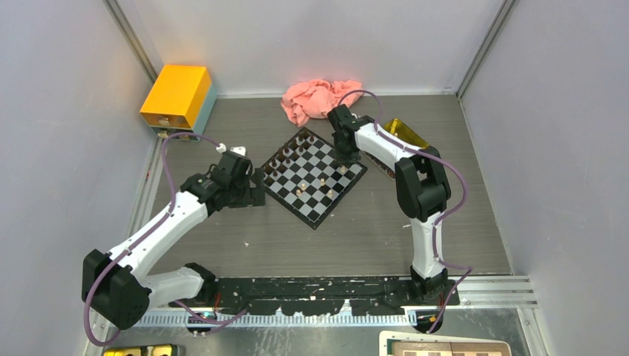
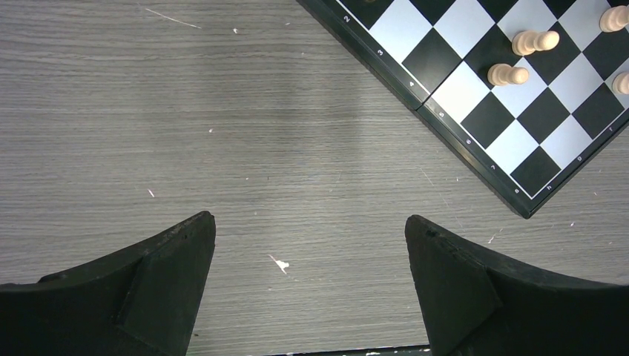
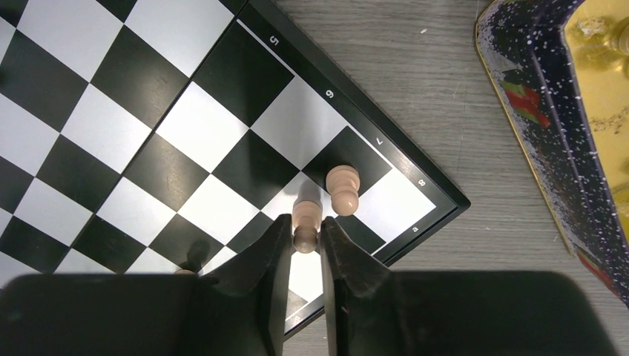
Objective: Set up the chess pieces on the board
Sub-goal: Place the chess piece on the chessboard.
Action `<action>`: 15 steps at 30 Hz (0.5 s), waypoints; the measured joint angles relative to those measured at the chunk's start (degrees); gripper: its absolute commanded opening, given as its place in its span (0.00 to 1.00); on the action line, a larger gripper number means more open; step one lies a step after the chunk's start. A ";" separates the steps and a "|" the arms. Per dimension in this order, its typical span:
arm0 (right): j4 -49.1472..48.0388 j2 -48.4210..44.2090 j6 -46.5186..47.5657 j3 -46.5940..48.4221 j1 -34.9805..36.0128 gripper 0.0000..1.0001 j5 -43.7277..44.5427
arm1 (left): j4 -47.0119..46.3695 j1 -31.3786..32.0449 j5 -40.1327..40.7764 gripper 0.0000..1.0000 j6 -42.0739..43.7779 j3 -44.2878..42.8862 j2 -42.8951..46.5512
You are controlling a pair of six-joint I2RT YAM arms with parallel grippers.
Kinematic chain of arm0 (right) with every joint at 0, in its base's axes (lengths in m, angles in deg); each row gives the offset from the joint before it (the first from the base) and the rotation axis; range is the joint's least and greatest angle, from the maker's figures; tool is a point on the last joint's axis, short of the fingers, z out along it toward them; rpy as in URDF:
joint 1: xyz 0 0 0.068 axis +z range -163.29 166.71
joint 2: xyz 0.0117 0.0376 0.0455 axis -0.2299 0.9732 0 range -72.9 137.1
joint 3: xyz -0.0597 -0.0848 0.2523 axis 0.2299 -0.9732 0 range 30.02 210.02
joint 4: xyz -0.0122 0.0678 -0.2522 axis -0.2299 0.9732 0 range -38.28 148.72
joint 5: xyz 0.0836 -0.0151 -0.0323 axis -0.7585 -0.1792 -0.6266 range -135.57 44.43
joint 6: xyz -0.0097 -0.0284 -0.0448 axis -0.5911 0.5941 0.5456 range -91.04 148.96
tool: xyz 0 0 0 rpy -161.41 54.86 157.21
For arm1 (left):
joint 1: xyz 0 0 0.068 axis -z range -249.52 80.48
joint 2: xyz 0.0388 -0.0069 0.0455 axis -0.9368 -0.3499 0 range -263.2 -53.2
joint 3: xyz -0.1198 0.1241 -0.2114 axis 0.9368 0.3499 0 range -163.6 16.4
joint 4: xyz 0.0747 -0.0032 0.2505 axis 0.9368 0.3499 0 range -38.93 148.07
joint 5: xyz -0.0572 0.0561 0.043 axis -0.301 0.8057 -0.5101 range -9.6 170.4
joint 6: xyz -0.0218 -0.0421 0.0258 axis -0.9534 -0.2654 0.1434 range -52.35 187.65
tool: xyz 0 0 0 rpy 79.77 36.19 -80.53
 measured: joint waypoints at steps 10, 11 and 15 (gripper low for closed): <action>0.00 0.11 0.50 0.11 -0.02 0.39 -0.17 | -0.13 0.00 0.00 1.00 0.00 0.00 0.00; 0.00 0.11 0.52 0.15 -0.02 0.40 -0.17 | -0.13 0.00 0.00 1.00 0.00 0.00 0.00; 0.07 0.09 0.50 0.22 -0.02 0.40 -0.13 | -0.13 0.00 -0.02 1.00 -0.02 0.00 0.00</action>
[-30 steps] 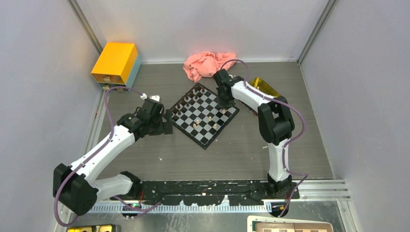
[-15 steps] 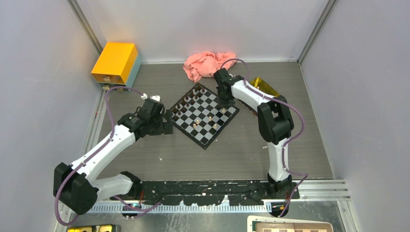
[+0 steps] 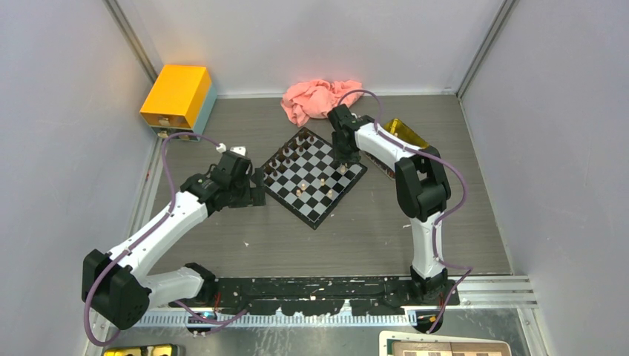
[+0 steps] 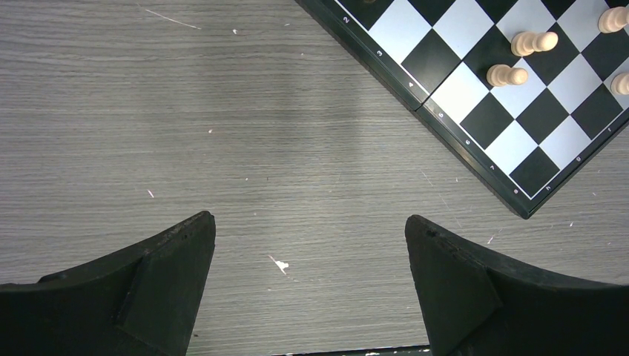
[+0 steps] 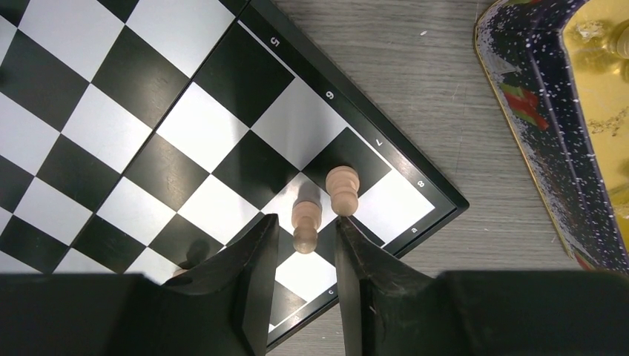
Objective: Set up the chess pieces on the board
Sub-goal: Place the chess piece on the chessboard, then pick up the chess piece from the chessboard.
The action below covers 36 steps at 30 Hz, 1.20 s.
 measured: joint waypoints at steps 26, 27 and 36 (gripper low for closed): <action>-1.55 -14.93 -1.77 -16.17 10.05 0.50 -0.52 | 0.35 0.00 -0.04 1.00 -1.29 0.68 4.46; -1.75 -14.93 -1.79 -16.22 10.14 0.50 -0.52 | 0.37 0.00 -0.04 1.00 -1.31 0.76 4.61; -2.67 -14.88 -2.38 -16.26 10.67 0.49 -0.74 | 0.81 0.00 -0.04 1.00 -1.40 1.42 5.75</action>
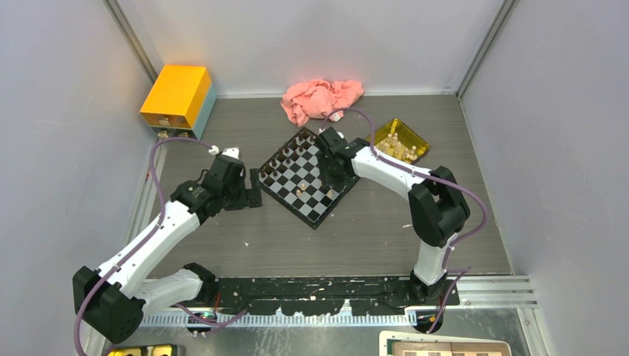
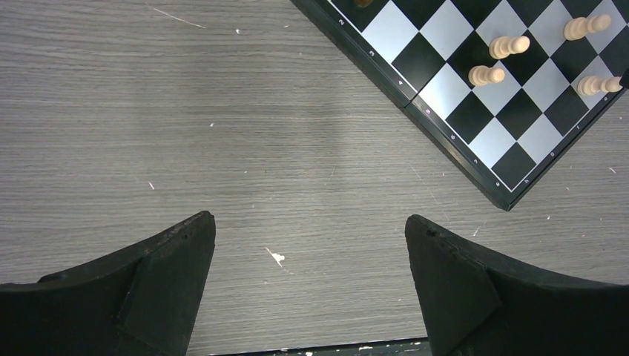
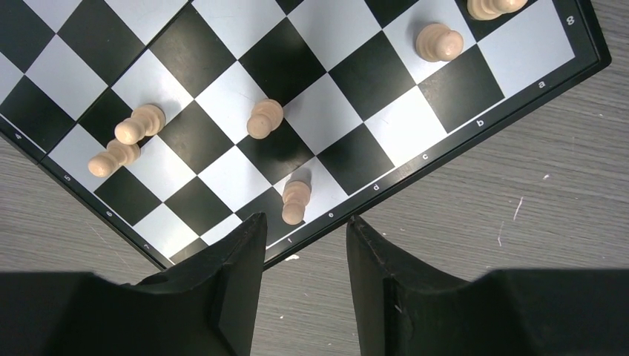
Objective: Set up the chess pieces on the board
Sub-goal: Pick up the chess piece from the chessboard.
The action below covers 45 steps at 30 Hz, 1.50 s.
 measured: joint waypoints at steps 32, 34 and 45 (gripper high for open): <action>-1.11 5.64 -0.39 1.44 0.15 0.12 -1.90 | -0.55 0.00 -0.39 1.00 -0.09 0.42 -1.57; -0.81 5.64 -0.39 1.95 0.15 0.12 -1.86 | -0.57 0.00 -0.39 1.00 -0.07 0.42 -1.70; 0.33 5.64 0.02 6.03 -0.59 0.11 -0.02 | -0.59 0.00 -0.39 1.00 -0.02 0.42 -2.10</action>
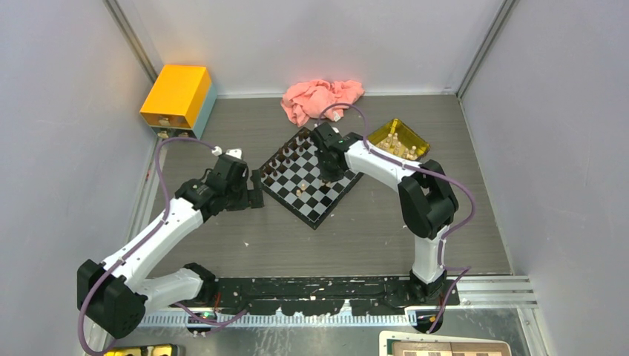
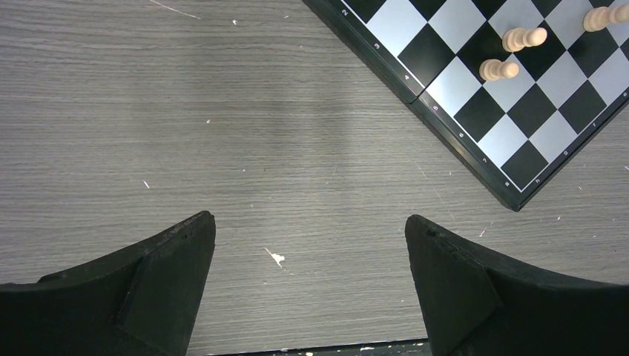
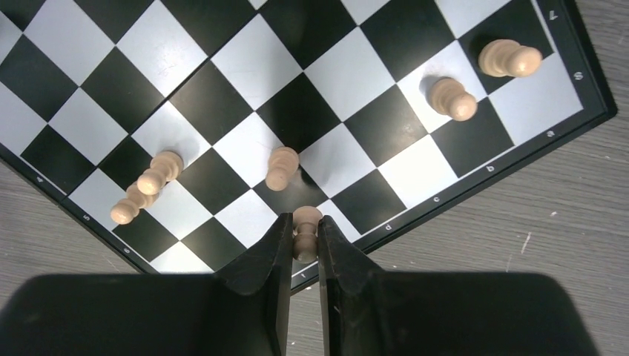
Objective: Set up the chess pieces on the board
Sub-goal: Pick up the chess piece from the chessboard, then place the chess piece on the chessboard.
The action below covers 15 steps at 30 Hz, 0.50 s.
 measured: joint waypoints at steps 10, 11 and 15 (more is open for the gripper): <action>1.01 1.42 0.68 2.80 -3.76 0.11 0.57 | 0.00 0.00 0.00 1.00 0.00 0.00 -0.09; 1.09 1.90 0.74 3.17 -4.20 0.11 0.55 | 0.02 0.00 0.00 1.00 0.00 0.00 -0.20; 1.14 3.50 0.87 4.15 -5.33 0.11 0.50 | 0.02 0.00 0.02 1.00 0.00 0.00 -0.44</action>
